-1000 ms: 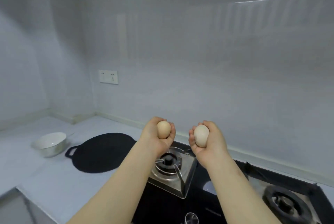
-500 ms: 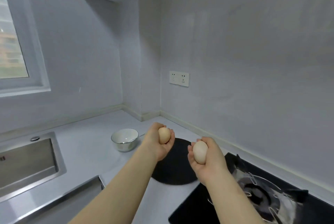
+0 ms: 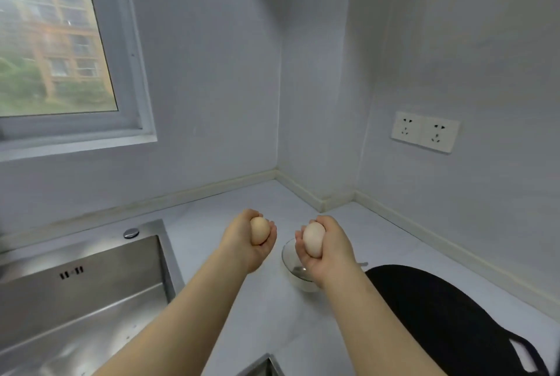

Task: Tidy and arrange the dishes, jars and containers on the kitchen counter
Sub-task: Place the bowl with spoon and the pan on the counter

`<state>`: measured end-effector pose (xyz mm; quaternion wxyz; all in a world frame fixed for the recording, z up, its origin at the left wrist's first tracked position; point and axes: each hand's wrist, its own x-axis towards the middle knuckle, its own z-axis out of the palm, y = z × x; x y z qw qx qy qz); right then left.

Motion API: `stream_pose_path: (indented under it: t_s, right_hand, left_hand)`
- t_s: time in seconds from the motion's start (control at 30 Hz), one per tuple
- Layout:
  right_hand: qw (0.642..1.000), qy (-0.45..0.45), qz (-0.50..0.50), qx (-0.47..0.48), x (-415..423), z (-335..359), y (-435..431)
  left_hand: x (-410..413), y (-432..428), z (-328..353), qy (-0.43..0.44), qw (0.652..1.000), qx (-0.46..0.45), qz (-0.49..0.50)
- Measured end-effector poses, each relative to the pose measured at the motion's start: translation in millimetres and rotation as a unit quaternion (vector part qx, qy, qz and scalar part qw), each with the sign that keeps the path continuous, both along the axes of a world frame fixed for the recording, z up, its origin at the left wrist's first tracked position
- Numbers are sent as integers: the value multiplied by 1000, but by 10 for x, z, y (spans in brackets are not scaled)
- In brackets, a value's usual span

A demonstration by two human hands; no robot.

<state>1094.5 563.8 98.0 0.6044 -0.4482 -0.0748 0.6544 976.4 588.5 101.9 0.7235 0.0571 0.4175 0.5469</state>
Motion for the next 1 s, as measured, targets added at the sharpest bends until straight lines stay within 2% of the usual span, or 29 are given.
stream_pose_path:
  t_s: [0.3, 0.6, 0.73, 0.87, 0.93, 1.0]
  right_hand:
    - [992, -63, 107, -26, -407, -341, 961]
    - [970, -148, 190, -35, -590, -655, 1712]
    - [959, -193, 205, -25, -660, -751, 1928]
    - [927, -277, 253, -18, -682, -950, 2222]
    - [905, -314, 286, -17, -698, -1058, 2348]
    - [891, -341, 298, -29, -724, -1215, 2504]
  left_hand:
    - [-761, 705, -379, 28, 991, -102, 85]
    - [-923, 1293, -594, 61, 991, -94, 68]
    - [-1005, 1529, -739, 104, 991, -77, 40]
    - [-1048, 1861, -959, 203, 977, -53, -32]
    - [-1010, 2022, -1069, 306, 946, -57, -88]
    - [-969, 2200, -1227, 426, 895, -60, -116]
